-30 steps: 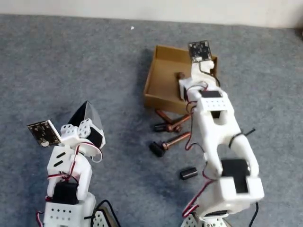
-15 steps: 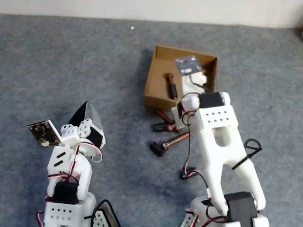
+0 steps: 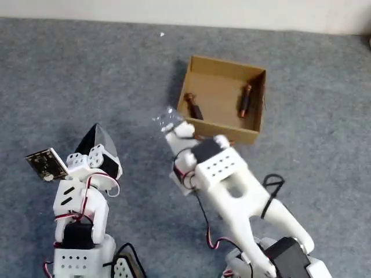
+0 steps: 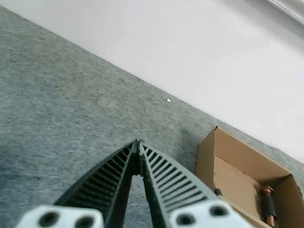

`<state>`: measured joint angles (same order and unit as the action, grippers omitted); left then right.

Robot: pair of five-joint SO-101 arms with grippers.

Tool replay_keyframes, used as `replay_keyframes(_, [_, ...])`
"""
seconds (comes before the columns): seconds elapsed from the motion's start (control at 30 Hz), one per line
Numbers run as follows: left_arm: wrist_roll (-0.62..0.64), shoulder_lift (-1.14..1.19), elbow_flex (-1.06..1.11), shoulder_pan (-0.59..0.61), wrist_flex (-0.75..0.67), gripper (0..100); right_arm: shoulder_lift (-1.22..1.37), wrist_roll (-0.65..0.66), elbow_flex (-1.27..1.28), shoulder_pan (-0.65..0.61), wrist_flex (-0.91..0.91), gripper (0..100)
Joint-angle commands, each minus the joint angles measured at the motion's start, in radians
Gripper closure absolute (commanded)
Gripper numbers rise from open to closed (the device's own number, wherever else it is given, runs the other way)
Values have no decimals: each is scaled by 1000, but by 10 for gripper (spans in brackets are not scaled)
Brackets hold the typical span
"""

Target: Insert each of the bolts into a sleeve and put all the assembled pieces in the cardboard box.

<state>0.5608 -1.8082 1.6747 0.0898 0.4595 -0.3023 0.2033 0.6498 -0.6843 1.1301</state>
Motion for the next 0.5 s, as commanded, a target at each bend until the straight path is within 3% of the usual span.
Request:
replay_keyframes(0.0, [-9, -13, 21, 15, -25, 993, -36, 9, 56, -27, -94, 893])
replay_keyframes(0.47, [-9, -13, 19, 12, -25, 993, 153, 11, 81, -19, -191, 894])
